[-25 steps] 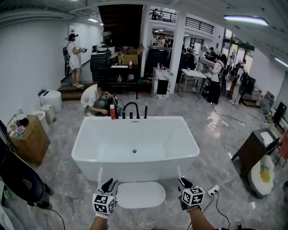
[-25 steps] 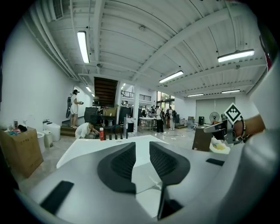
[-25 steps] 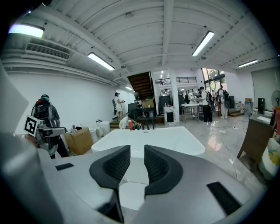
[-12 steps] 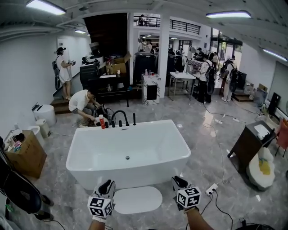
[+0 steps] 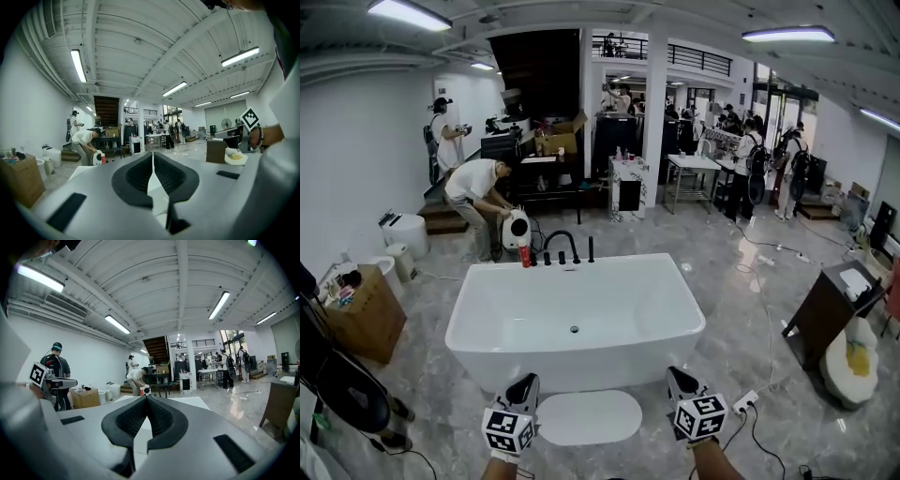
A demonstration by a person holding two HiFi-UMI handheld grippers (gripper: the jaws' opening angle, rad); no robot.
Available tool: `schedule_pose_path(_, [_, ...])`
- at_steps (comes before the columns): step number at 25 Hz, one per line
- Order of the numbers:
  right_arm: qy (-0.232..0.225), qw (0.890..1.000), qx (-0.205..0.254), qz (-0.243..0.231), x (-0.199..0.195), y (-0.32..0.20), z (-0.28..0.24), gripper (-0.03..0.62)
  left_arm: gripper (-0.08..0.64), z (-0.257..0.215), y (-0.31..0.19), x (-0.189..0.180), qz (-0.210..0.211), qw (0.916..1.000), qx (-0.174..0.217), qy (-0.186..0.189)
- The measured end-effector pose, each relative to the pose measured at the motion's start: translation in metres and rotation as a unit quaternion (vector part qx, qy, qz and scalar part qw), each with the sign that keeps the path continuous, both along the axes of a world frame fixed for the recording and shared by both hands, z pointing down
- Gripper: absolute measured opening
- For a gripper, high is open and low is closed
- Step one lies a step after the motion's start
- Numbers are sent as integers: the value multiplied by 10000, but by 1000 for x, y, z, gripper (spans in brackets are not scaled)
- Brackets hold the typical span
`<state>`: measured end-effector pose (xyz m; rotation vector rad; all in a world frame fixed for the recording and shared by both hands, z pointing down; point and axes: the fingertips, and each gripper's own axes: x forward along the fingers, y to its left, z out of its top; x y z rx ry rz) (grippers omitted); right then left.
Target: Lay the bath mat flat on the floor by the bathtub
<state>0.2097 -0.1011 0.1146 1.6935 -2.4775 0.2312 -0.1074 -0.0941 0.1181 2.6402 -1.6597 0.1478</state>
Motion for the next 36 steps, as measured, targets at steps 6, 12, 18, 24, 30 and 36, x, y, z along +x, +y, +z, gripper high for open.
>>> schedule_pose_path(6, [100, 9997, 205, -93, -9, 5, -17, 25, 26, -18, 9, -5, -160, 9997, 203, 57])
schedule_pose_path(12, [141, 9993, 321, -114, -11, 9, -29, 25, 28, -26, 14, -6, -197, 9994, 284, 46])
schedule_pose_path(18, [51, 9992, 365, -135, -6, 11, -34, 25, 28, -23, 13, -6, -320, 9988, 179, 339])
schedule_pose_path(24, [34, 9992, 380, -124, -2, 12, -34, 25, 28, -21, 14, -1, -254, 9992, 218, 239])
schedule_pose_path(30, [-11, 9993, 374, -96, 2, 7, -35, 25, 28, -24, 10, 3, -253, 9991, 262, 202])
schedule_pose_path(36, [-15, 9994, 311, -124, -4, 4, -31, 25, 26, -24, 6, 0, -224, 9992, 249, 208])
